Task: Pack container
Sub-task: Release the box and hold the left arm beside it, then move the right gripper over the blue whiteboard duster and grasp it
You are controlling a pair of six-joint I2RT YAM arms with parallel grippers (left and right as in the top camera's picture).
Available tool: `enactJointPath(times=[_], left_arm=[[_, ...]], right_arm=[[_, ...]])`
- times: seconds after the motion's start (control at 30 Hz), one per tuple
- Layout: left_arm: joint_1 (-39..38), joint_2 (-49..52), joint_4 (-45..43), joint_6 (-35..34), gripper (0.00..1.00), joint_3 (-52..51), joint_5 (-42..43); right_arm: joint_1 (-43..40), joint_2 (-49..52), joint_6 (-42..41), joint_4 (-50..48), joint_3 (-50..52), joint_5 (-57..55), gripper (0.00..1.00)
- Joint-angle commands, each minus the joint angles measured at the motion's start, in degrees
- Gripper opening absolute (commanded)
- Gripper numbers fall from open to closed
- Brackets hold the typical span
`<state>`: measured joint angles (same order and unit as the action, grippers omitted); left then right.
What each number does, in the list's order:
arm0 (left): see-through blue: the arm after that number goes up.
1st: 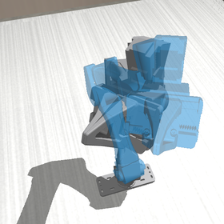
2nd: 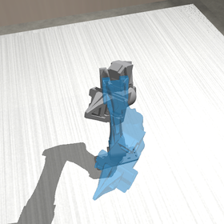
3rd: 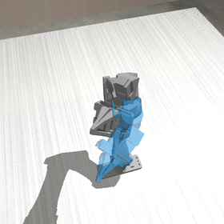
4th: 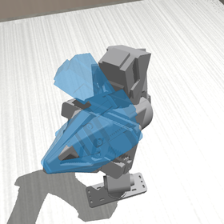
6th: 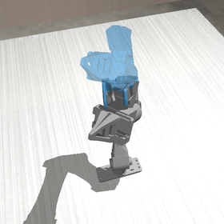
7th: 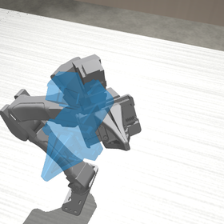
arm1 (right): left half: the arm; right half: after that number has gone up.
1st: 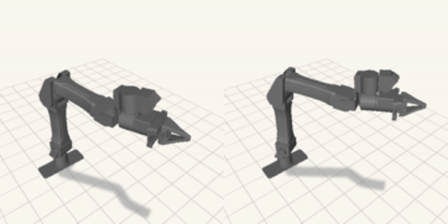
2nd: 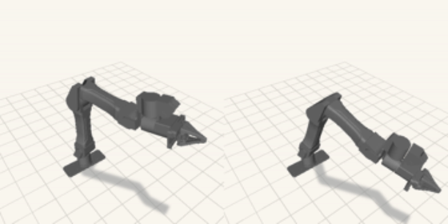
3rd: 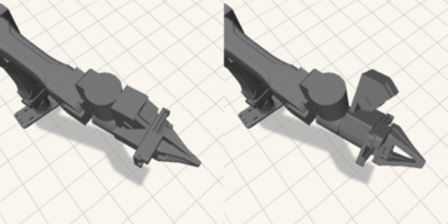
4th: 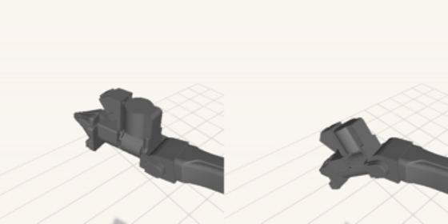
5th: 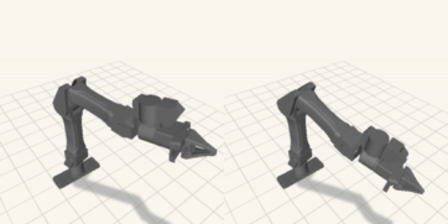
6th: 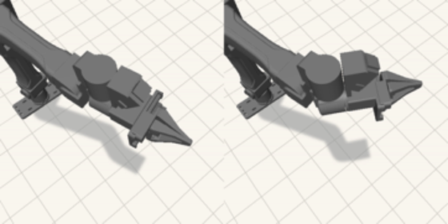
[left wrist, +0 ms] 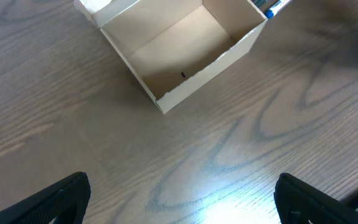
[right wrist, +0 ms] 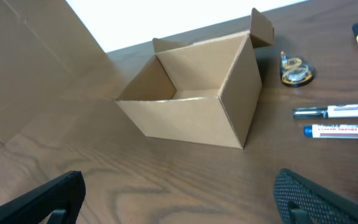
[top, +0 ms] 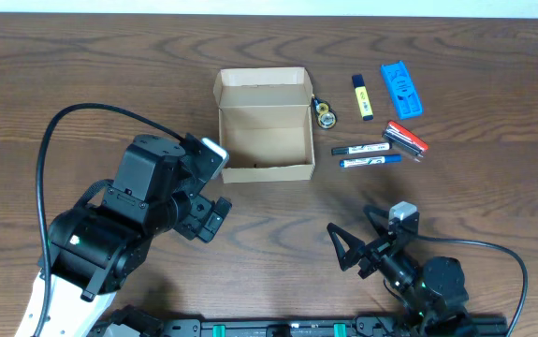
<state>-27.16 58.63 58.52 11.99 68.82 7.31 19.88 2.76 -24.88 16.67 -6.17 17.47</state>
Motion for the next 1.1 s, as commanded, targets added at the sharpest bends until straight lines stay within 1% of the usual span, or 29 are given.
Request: enactJointPath(times=[0.0, 0.13, 0.3, 0.43, 0.57, 0.67, 0.83, 0.93, 1.07], left_arm=[[0.22, 0.13, 0.15, -0.44, 0.95, 0.68, 0.15], [0.22, 0.13, 0.15, -0.44, 0.95, 0.68, 0.15], [0.22, 0.13, 0.15, -0.44, 0.95, 0.68, 0.15], [0.22, 0.13, 0.15, -0.44, 0.95, 0.68, 0.15], [0.22, 0.13, 0.15, -0.44, 0.95, 0.68, 0.15], [0.22, 0.13, 0.15, -0.44, 0.95, 0.68, 0.15], [0.22, 0.13, 0.15, -0.44, 0.95, 0.68, 0.15], [0.22, 0.13, 0.15, -0.44, 0.95, 0.68, 0.15], [0.22, 0.13, 0.15, -0.44, 0.95, 0.68, 0.15]], right_arm=[[-1.73, 4.02, 0.94, 0.09, -3.96, 0.76, 0.99], [-4.96, 14.25, 7.85, 2.95, -12.31, 0.76, 0.99], [-10.86, 32.04, 16.72, 8.09, -26.32, 0.70, 0.99], [-16.17, 45.57, 23.30, 9.99, -36.20, 0.68, 0.99], [-21.40, 57.86, 26.05, 10.23, -44.70, 0.55, 0.99], [-24.37, 66.73, 29.68, 10.69, -51.04, 0.52, 0.99], [-26.53, 80.08, 35.67, 13.33, -61.05, -3.26, 0.99], [-27.52, 89.13, 37.46, 14.36, -67.78, -5.57, 0.99], [-28.59, 98.51, 41.18, 14.36, -74.47, -6.21, 0.99]])
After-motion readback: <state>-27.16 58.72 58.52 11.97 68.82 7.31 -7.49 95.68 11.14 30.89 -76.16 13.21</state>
